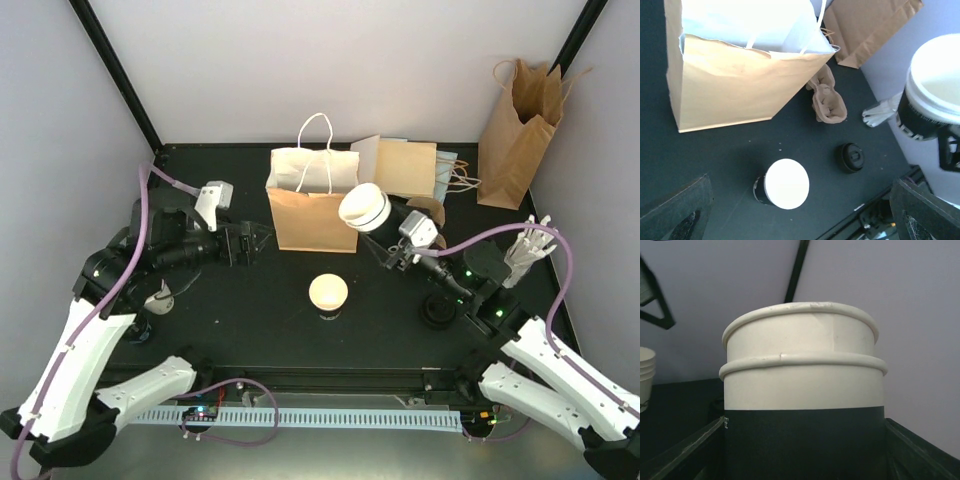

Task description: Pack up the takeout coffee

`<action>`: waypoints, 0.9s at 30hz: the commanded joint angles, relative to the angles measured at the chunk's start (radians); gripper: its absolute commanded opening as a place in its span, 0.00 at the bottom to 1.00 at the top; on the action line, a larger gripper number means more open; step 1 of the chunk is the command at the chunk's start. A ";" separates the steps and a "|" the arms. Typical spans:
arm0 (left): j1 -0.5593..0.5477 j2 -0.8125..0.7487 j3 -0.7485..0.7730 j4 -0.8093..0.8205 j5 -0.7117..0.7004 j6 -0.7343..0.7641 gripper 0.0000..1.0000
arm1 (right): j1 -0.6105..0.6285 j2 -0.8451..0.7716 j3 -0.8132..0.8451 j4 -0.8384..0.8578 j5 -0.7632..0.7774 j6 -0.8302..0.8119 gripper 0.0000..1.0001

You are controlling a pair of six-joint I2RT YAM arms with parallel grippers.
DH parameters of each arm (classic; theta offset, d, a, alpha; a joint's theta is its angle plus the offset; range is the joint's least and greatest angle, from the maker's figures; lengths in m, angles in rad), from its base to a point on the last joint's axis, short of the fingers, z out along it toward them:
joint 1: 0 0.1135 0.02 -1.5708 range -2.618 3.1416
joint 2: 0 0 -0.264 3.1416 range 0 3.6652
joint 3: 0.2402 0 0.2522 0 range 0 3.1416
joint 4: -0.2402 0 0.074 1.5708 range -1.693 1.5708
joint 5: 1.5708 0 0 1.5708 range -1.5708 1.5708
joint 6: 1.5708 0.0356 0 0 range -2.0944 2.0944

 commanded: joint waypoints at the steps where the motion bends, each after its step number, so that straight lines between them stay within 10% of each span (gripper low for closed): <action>1: 0.150 0.000 -0.044 0.082 0.346 0.011 0.99 | 0.031 0.033 0.002 0.051 -0.154 -0.019 0.79; 27: 0.233 -0.059 -0.327 0.370 0.689 -0.126 0.74 | 0.229 0.261 0.139 -0.006 -0.181 -0.162 0.80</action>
